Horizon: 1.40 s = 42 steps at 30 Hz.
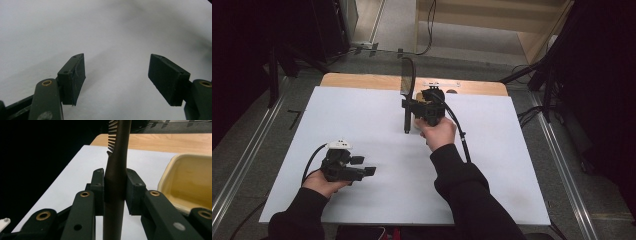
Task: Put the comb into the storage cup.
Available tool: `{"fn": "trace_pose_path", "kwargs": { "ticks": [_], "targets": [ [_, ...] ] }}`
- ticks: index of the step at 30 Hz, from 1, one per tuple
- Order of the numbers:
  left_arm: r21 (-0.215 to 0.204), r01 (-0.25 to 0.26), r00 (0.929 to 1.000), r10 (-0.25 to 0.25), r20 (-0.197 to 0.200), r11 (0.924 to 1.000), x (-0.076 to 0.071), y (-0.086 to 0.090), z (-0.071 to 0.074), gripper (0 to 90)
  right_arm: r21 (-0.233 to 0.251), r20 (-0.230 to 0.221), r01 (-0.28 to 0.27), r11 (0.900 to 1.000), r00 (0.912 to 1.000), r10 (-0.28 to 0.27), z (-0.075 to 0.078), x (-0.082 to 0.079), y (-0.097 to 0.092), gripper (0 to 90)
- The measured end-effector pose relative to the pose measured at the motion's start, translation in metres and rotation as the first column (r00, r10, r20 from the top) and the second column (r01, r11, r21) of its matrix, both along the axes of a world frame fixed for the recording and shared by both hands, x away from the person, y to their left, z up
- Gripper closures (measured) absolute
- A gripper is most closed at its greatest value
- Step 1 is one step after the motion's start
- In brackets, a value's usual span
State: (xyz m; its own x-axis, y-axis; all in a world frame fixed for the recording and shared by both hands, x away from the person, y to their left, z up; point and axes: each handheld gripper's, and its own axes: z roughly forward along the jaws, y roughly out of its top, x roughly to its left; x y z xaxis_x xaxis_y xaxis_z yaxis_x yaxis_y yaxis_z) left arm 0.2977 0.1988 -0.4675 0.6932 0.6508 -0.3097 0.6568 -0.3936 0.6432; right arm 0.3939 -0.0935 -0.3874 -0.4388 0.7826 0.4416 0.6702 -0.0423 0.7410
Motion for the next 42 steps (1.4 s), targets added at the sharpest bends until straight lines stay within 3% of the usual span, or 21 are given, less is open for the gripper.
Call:
{"fn": "trace_pose_path", "kwargs": {
  "ticks": [9, 18, 24, 36, 42],
  "targets": [
    [-0.004, -0.002, 1.0000, 0.002, -0.003, 1.0000, 0.000, 0.000, 0.000, 30.4, 0.008, 0.030, 0.041, 0.9991, 0.9987, -0.041, 0.010, 0.006, -0.006, 70.2],
    [0.002, -0.001, 1.0000, 0.001, -0.005, 1.0000, 0.001, 0.000, -0.001, 30.4, 0.003, 0.099, 0.098, 0.9952, 0.9903, -0.097, 0.023, 0.009, -0.012, 70.2],
    [-0.003, -0.001, 1.0000, 0.001, -0.010, 1.0000, 0.002, 0.001, -0.001, 30.4, -0.010, 0.159, 0.147, 0.9892, 0.9768, -0.143, 0.030, 0.010, -0.014, 70.2],
    [-0.006, -0.007, 0.9999, 0.007, -0.012, 1.0000, 0.004, 0.004, 0.000, 30.4, -0.035, 0.195, 0.195, 0.9802, 0.9633, -0.185, 0.034, 0.017, -0.022, 70.2],
    [-0.006, -0.011, 0.9999, 0.011, -0.013, 0.9999, 0.005, 0.004, 0.000, 30.4, -0.036, 0.221, 0.224, 0.9740, 0.9522, -0.211, 0.035, 0.019, -0.027, 70.2]
  ]
}}
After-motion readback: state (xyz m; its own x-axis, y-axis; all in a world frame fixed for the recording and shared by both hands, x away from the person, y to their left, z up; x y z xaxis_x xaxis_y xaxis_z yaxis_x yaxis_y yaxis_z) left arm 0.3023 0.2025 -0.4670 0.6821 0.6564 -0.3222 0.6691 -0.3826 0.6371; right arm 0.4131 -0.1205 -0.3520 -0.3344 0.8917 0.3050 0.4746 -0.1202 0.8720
